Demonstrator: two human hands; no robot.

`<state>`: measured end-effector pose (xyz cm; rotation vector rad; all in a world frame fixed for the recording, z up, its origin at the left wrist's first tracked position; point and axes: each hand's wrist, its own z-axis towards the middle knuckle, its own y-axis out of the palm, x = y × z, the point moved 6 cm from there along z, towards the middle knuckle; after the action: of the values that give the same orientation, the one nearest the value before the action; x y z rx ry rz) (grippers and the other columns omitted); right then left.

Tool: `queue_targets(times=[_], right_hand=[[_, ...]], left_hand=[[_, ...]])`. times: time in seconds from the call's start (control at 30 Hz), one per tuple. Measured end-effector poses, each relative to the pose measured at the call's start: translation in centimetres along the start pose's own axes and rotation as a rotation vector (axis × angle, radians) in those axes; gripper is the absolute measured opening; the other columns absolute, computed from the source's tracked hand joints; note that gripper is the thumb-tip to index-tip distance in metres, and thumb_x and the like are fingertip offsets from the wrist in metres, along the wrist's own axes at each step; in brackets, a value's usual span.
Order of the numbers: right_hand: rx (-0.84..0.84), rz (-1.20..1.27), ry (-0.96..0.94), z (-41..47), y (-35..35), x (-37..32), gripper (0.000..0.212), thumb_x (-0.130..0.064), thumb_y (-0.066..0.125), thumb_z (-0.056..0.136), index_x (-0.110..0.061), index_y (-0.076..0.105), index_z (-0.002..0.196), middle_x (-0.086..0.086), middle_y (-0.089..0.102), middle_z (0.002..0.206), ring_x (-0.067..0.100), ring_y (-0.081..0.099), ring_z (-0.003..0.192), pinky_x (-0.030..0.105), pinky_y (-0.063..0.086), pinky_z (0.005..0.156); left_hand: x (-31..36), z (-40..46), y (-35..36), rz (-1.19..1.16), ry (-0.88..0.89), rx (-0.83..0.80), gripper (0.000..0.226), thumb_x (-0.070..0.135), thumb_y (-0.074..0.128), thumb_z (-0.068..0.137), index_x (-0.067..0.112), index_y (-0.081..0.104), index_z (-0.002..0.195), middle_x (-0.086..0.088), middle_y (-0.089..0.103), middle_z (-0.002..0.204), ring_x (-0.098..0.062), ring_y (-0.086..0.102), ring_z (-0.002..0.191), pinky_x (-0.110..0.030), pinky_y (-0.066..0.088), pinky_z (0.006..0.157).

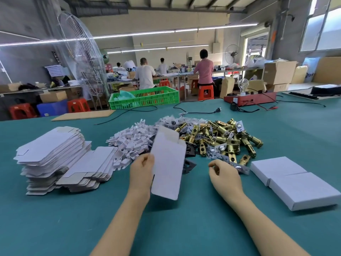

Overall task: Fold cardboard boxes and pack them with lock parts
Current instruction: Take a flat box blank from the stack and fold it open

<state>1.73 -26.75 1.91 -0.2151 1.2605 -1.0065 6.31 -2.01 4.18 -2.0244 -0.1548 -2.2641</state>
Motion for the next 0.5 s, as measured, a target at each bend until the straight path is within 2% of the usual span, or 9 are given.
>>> queue_targets(times=[0.07, 0.17, 0.2, 0.27, 0.33, 0.4, 0.43, 0.5], right_hand=[[-0.007, 0.135, 0.007, -0.1, 0.2, -0.5, 0.019, -0.017, 0.052, 0.095, -0.014, 0.062, 0.112, -0.009, 0.06, 0.083, 0.005, 0.057, 0.072, 0.024, 0.044, 0.064], [-0.264, 0.506, 0.136, -0.7, 1.9, -1.8, 0.029, -0.035, 0.054, 0.096, -0.027, 0.046, 0.123, -0.01, 0.062, 0.102, 0.01, 0.068, 0.081, 0.032, 0.056, 0.078], [-0.353, 0.605, 0.167, -1.1, 2.6, -2.3, 0.031, -0.036, 0.056, 0.095, -0.03, 0.042, 0.122, -0.008, 0.063, 0.107, 0.013, 0.07, 0.084, 0.034, 0.057, 0.08], [-0.419, 0.734, 0.162, -1.7, 3.0, -3.1, 0.029, -0.025, 0.06, 0.094, -0.028, 0.045, 0.118, -0.002, 0.069, 0.104, 0.016, 0.07, 0.087, 0.031, 0.057, 0.073], [-0.373, 0.769, 0.11, -1.8, 2.6, -3.5, 0.027, -0.013, 0.06, 0.093, -0.025, 0.05, 0.115, -0.002, 0.074, 0.093, 0.015, 0.07, 0.086, 0.028, 0.056, 0.07], [-0.295, 0.741, 0.054, -1.7, 2.0, -3.6, 0.026, -0.01, 0.06, 0.093, -0.028, 0.051, 0.11, -0.002, 0.074, 0.089, 0.017, 0.069, 0.086, 0.032, 0.057, 0.074], [-0.259, 0.705, 0.027, -1.6, 1.8, -3.6, 0.028, -0.01, 0.061, 0.092, -0.032, 0.051, 0.107, 0.0, 0.073, 0.087, 0.019, 0.068, 0.086, 0.032, 0.056, 0.075], [-0.158, 0.586, -0.05, -1.7, 1.1, -4.1, 0.032, -0.013, 0.065, 0.089, -0.035, 0.049, 0.107, 0.002, 0.068, 0.088, 0.022, 0.064, 0.086, 0.024, 0.051, 0.073]], left_hand=[[-2.1, -0.9, 1.5, -0.124, -0.138, -0.033, 0.017, 0.017, 0.051, 0.102, 0.011, 0.065, 0.094, -0.005, 0.07, 0.087, -0.018, 0.063, 0.072, -0.034, 0.053, 0.065], [-3.8, -1.7, 2.5, -0.293, -0.218, -0.037, 0.017, 0.015, 0.051, 0.102, 0.009, 0.064, 0.093, -0.006, 0.071, 0.088, -0.018, 0.064, 0.073, -0.034, 0.054, 0.066], [-3.9, -1.9, 2.5, -0.333, -0.222, -0.061, 0.015, 0.015, 0.051, 0.101, 0.008, 0.064, 0.097, -0.006, 0.072, 0.091, -0.019, 0.066, 0.076, -0.035, 0.055, 0.067], [-3.6, -2.1, 2.7, -0.353, -0.19, -0.147, 0.012, 0.013, 0.054, 0.1, 0.008, 0.063, 0.106, -0.007, 0.074, 0.097, -0.02, 0.07, 0.082, -0.036, 0.057, 0.069], [-3.2, -2.5, 3.1, -0.27, -0.135, -0.256, 0.018, 0.009, 0.06, 0.095, 0.013, 0.062, 0.113, -0.004, 0.074, 0.106, -0.022, 0.071, 0.093, -0.04, 0.059, 0.076], [-2.8, -3.1, 3.5, -0.158, -0.09, -0.313, 0.024, 0.008, 0.064, 0.093, 0.016, 0.061, 0.115, -0.001, 0.073, 0.11, -0.021, 0.07, 0.101, -0.043, 0.058, 0.085], [-2.6, -3.3, 3.6, -0.124, -0.062, -0.313, 0.023, 0.008, 0.064, 0.093, 0.017, 0.062, 0.114, 0.002, 0.073, 0.108, -0.018, 0.07, 0.1, -0.04, 0.058, 0.084], [-1.7, -3.6, 3.6, -0.096, 0.045, -0.288, 0.02, 0.007, 0.062, 0.094, 0.02, 0.063, 0.108, 0.008, 0.074, 0.1, -0.01, 0.07, 0.092, -0.025, 0.057, 0.072]])
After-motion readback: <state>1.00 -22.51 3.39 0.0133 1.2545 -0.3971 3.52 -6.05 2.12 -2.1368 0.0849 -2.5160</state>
